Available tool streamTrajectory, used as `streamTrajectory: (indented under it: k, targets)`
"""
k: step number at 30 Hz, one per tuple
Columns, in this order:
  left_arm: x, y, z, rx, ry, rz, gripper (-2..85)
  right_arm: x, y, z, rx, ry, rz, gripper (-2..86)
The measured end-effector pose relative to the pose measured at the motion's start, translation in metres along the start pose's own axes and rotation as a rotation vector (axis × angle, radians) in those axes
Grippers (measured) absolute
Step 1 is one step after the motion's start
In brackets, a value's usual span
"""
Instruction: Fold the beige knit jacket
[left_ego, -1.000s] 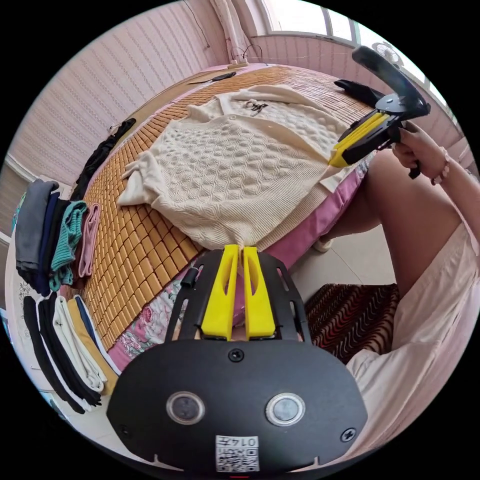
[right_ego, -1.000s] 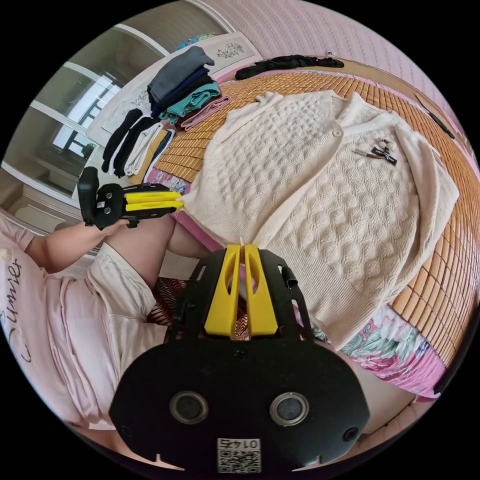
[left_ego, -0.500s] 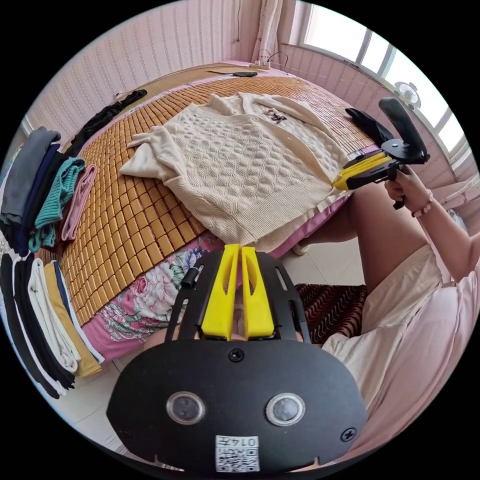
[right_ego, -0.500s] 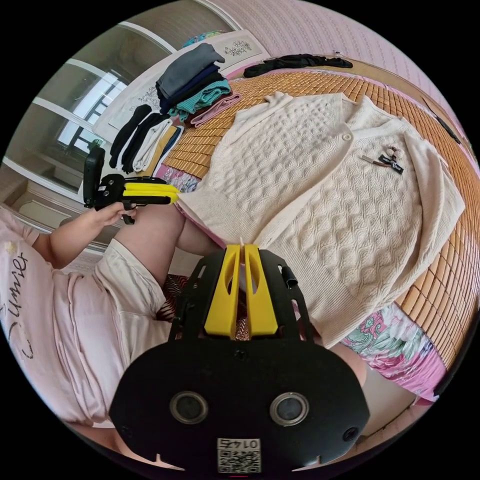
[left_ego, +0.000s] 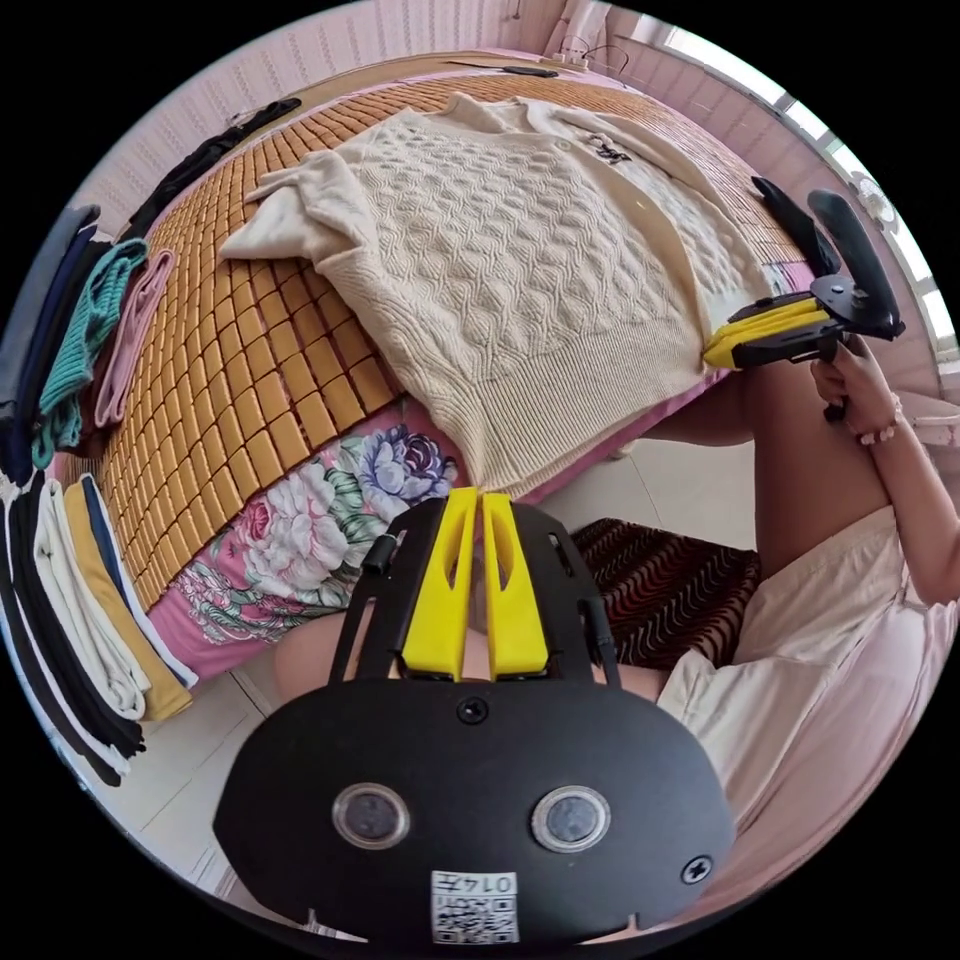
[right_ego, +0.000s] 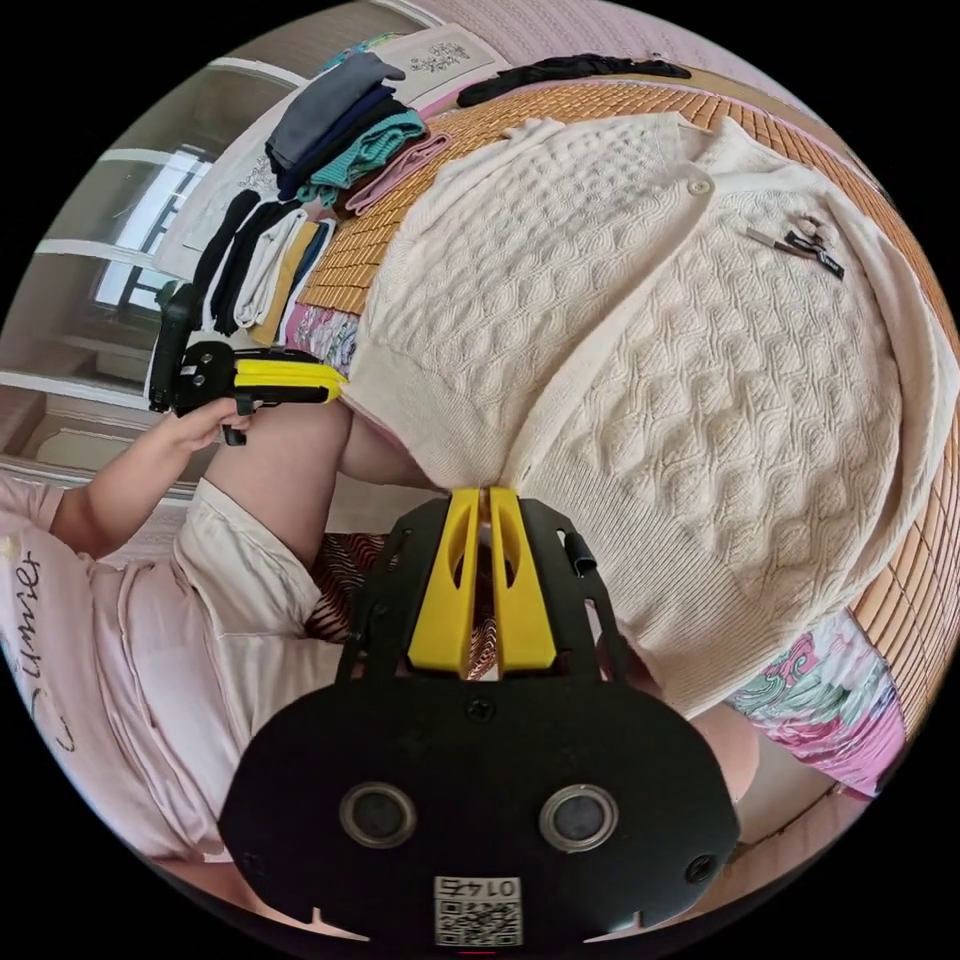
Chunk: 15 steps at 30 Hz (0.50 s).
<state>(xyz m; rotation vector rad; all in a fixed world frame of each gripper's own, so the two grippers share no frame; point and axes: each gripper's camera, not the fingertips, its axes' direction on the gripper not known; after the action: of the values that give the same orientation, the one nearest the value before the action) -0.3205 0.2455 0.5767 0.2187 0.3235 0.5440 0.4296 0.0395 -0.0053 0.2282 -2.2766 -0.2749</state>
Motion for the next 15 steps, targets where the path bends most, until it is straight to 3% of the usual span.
streamTrajectory:
  k: [6, 10, 13, 15]
  targets:
    - [-0.058, 0.026, -0.020, 0.081, 0.267, -0.105, 5.0, 0.001, 0.003, -0.090, 0.202, 0.013, 0.047, 7.8]
    - [-0.070, 0.020, -0.045, 0.285, 0.250, -0.075, 4.4, 0.044, -0.025, -0.177, 0.395, 0.177, 0.160, 9.8]
    - [-0.052, -0.024, -0.039, 0.407, 0.274, -0.017, 4.5, 0.088, -0.065, -0.219, 0.506, 0.289, 0.274, 10.3]
    - [-0.012, -0.078, -0.027, 0.432, 0.290, 0.085, 4.7, 0.119, -0.090, -0.231, 0.530, 0.264, 0.354, 10.4]
